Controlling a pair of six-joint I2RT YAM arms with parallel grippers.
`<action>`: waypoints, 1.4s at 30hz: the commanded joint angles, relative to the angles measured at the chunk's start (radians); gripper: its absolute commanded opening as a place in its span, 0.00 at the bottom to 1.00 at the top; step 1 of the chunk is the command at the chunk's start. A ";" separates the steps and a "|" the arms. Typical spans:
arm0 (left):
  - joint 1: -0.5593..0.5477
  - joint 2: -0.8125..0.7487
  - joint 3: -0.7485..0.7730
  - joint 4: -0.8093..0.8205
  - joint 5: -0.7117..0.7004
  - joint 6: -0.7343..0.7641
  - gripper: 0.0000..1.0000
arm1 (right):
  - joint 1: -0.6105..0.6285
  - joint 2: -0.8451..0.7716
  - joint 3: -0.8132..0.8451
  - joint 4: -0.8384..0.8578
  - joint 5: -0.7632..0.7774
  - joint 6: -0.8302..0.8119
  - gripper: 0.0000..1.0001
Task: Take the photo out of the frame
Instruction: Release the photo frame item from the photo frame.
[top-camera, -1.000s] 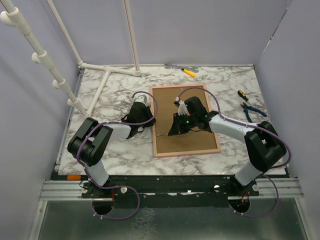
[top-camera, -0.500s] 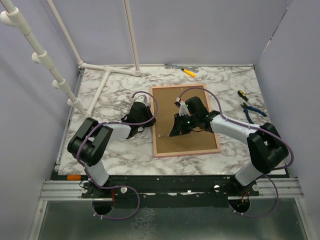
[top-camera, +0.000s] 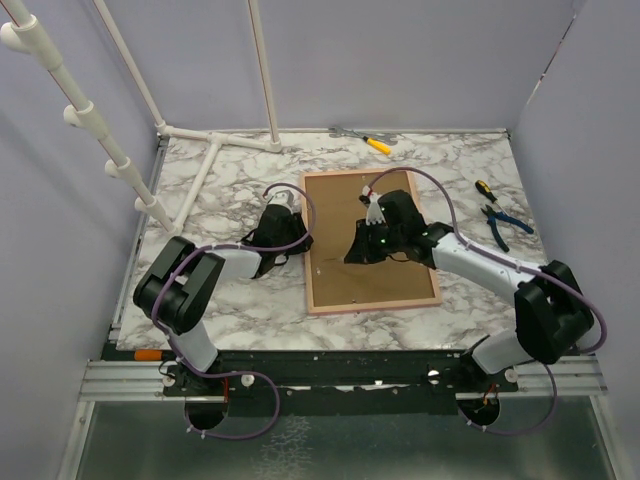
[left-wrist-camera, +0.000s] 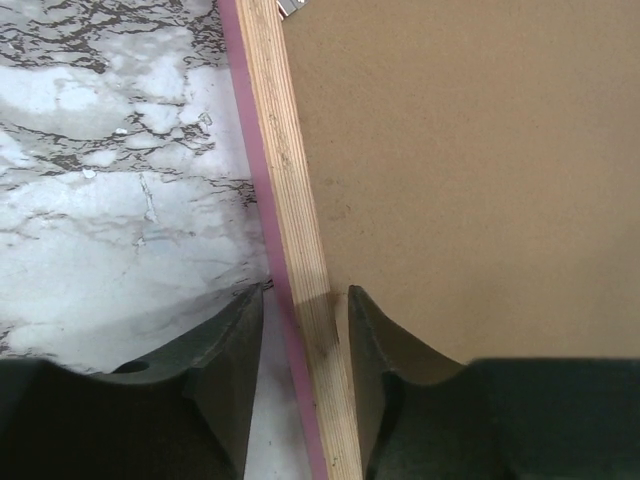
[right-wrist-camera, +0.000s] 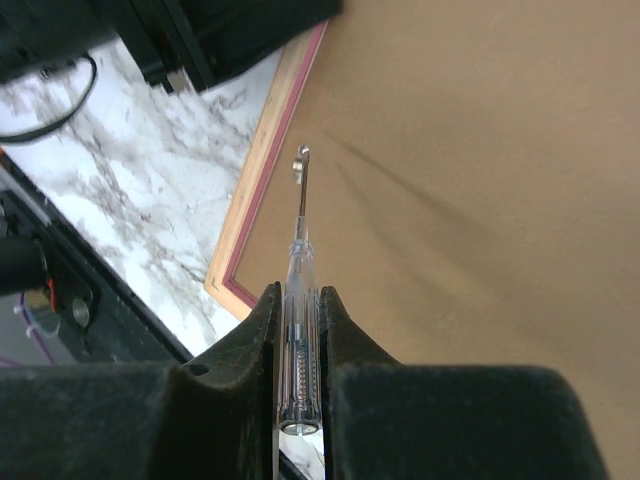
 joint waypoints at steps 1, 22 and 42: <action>-0.006 -0.057 -0.030 0.029 -0.049 0.016 0.47 | 0.007 -0.126 -0.030 0.049 0.218 0.053 0.01; -0.006 -0.020 -0.004 0.005 -0.054 0.010 0.43 | 0.006 -0.278 -0.099 -0.001 0.718 0.176 0.01; -0.001 -0.026 0.008 -0.055 -0.125 0.004 0.33 | -0.048 -0.309 -0.071 -0.193 0.549 0.114 0.01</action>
